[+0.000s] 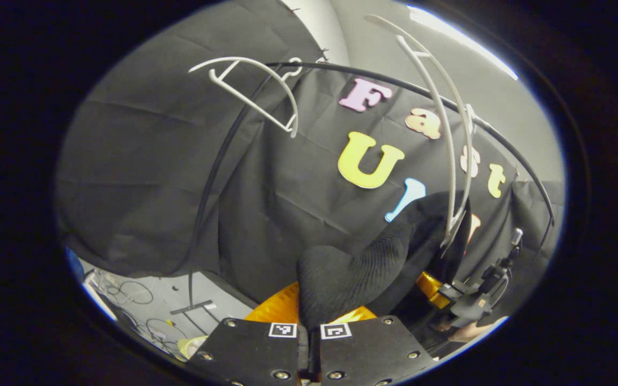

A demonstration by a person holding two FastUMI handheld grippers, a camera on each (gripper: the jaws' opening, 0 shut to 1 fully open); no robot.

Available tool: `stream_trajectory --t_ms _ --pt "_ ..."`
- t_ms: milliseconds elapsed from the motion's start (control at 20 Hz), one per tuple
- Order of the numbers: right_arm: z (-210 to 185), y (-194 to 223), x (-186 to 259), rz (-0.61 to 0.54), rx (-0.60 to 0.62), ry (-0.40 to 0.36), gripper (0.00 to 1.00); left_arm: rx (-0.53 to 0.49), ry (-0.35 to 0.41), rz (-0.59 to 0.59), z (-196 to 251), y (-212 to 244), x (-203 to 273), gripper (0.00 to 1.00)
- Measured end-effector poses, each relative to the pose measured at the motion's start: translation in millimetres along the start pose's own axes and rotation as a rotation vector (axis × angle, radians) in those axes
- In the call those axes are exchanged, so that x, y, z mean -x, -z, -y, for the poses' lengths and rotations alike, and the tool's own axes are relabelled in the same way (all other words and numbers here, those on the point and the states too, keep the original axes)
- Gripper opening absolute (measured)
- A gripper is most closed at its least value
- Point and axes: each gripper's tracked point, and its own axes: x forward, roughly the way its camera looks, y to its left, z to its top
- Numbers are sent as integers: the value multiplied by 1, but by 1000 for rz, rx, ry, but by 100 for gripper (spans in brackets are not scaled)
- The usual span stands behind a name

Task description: Grasp the clothes on the hanger with both hands and then place them into the laundry hamper below.

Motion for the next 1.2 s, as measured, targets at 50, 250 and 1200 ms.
stream_trajectory --t_ms 50,250,1200 --pt "2 4 -1 -14 -18 2 8 -4 -2 -8 0 3 -4 1" --pt "24 16 5 -56 -66 45 9 -93 33 6 19 -9 -6 0" --pt "-49 36 141 -258 -175 196 9 -318 138 -162 -37 6 44 0"
